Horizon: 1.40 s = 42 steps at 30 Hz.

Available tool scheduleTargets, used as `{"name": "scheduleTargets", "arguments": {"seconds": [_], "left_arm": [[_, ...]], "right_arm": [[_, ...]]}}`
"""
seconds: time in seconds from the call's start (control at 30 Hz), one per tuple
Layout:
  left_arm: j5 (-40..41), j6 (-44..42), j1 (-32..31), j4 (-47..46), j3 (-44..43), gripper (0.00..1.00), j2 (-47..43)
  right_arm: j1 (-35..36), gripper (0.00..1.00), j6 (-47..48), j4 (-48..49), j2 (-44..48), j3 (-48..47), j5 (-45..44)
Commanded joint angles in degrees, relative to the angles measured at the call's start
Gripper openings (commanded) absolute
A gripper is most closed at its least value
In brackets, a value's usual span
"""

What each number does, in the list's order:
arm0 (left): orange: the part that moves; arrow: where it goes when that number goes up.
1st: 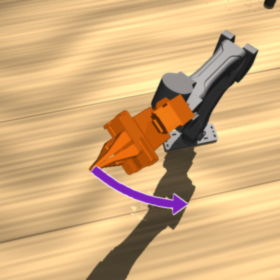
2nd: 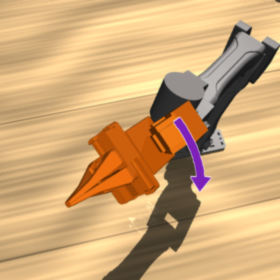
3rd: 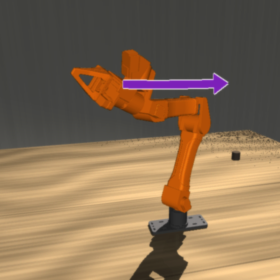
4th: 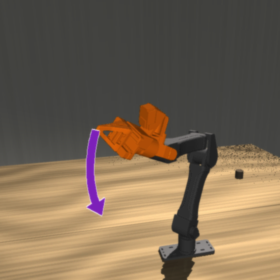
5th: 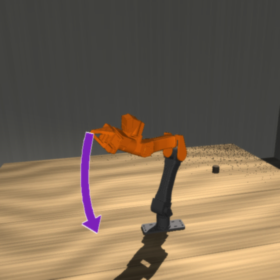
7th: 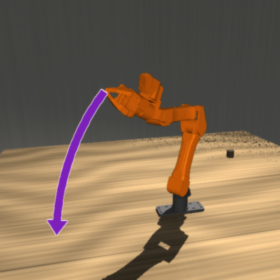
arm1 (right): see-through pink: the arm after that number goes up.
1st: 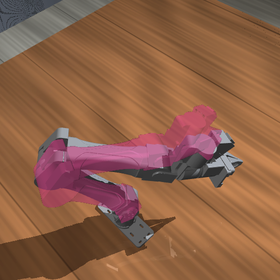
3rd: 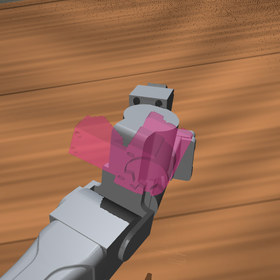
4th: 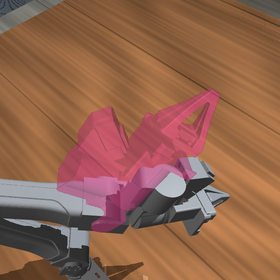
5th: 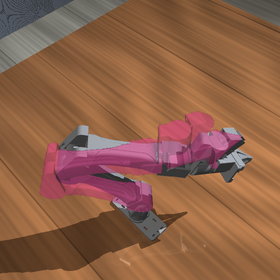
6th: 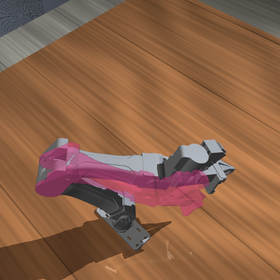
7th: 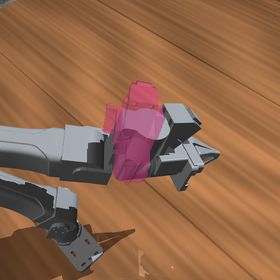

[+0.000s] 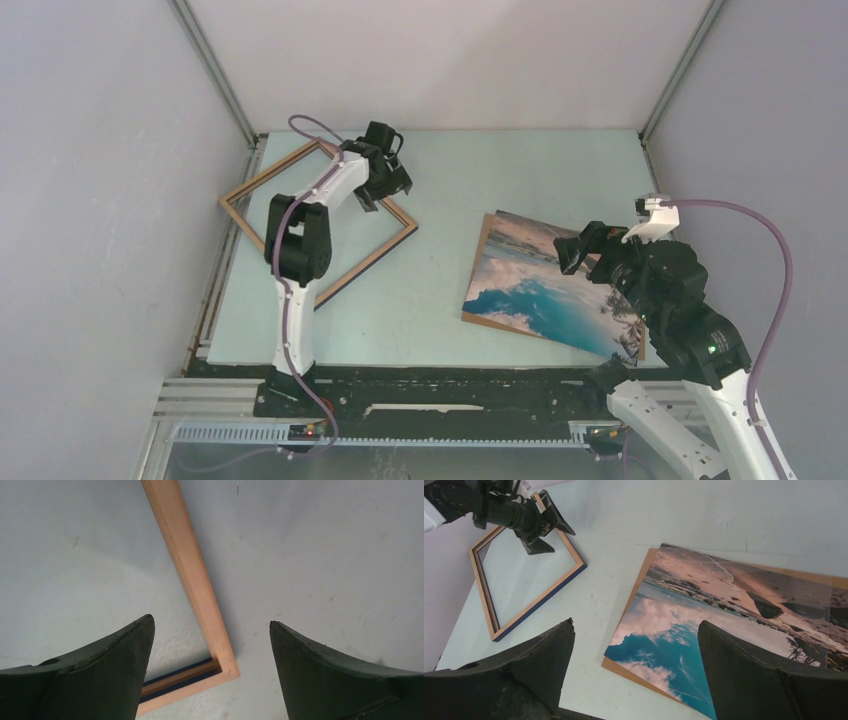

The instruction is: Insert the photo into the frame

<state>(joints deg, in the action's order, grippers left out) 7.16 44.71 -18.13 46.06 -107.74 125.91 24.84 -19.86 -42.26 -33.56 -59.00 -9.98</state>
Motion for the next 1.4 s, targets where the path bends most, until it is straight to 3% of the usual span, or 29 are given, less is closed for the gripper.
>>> {"name": "scheduleTargets", "arguments": {"seconds": [0.0,0.2,0.43,0.63,0.87,1.0,1.37], "left_arm": [[0.6,10.5,-1.0,2.6,-6.3,0.89,4.4],[0.9,8.8,-3.1,3.1,-5.4,0.66,6.4],[0.0,2.8,-7.0,-0.9,7.6,0.37,0.5],[-4.1,-3.9,-10.8,-8.6,19.8,0.28,-7.0],[-6.3,-8.9,-14.1,-9.8,24.3,0.19,-11.2],[-6.7,-9.4,-14.5,-11.1,29.3,0.21,-14.7],[-9.3,-10.6,-14.6,-9.7,30.9,0.71,-24.7]], "right_arm": [[-0.3,1.00,-0.3,0.6,0.1,-1.2,-0.5],[-0.3,1.00,-0.6,0.4,-0.2,-0.3,-1.0],[-0.3,1.00,-1.4,2.3,-1.4,2.0,-0.4],[-0.3,1.00,-2.2,3.5,-3.8,3.9,-0.2],[-0.8,1.00,-3.6,6.5,-4.9,7.9,0.7],[-1.6,1.00,-4.2,6.5,-7.4,8.3,1.2],[-15.9,1.00,-8.7,8.4,-19.0,11.9,12.7]]}}
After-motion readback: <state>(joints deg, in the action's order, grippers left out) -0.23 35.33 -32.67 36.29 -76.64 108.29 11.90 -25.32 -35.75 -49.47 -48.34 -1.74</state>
